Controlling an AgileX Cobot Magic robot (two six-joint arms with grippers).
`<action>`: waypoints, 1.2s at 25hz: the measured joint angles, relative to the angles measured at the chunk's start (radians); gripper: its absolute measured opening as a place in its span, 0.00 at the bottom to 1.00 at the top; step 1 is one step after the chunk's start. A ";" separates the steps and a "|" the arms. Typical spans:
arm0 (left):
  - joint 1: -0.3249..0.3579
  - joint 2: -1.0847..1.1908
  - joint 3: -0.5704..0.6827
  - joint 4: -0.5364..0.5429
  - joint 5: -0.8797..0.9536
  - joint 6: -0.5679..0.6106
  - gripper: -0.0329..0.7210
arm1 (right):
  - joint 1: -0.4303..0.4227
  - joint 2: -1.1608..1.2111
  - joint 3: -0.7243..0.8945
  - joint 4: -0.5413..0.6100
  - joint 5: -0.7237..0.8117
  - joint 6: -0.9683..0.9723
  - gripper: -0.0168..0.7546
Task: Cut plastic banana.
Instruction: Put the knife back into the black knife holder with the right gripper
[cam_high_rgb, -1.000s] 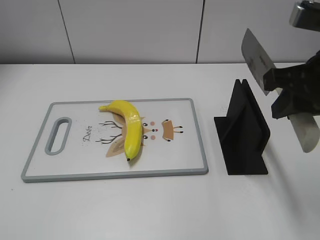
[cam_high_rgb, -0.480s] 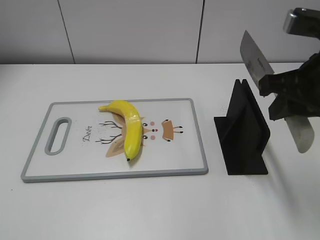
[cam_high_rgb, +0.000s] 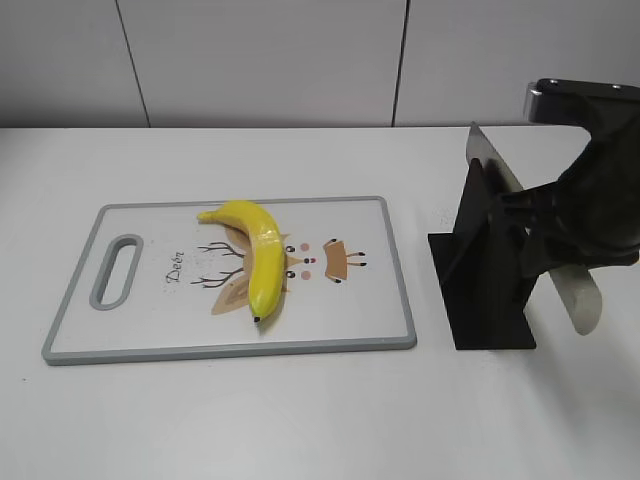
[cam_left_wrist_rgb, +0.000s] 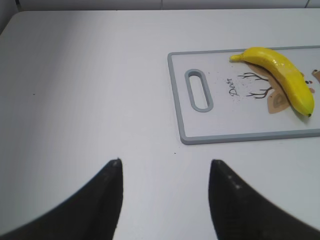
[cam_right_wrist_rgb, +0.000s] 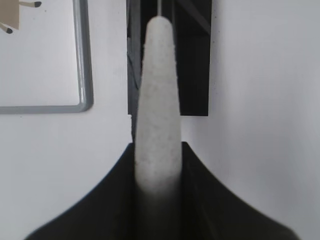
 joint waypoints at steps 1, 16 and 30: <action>0.000 0.000 0.000 0.000 0.000 0.000 0.71 | 0.000 0.003 0.000 0.000 0.004 0.000 0.24; 0.000 0.000 0.000 -0.001 0.000 0.000 0.70 | 0.000 0.003 0.000 0.025 0.056 -0.018 0.52; 0.000 0.000 0.000 -0.001 0.000 0.000 0.70 | 0.000 -0.227 0.000 0.134 0.301 -0.275 0.76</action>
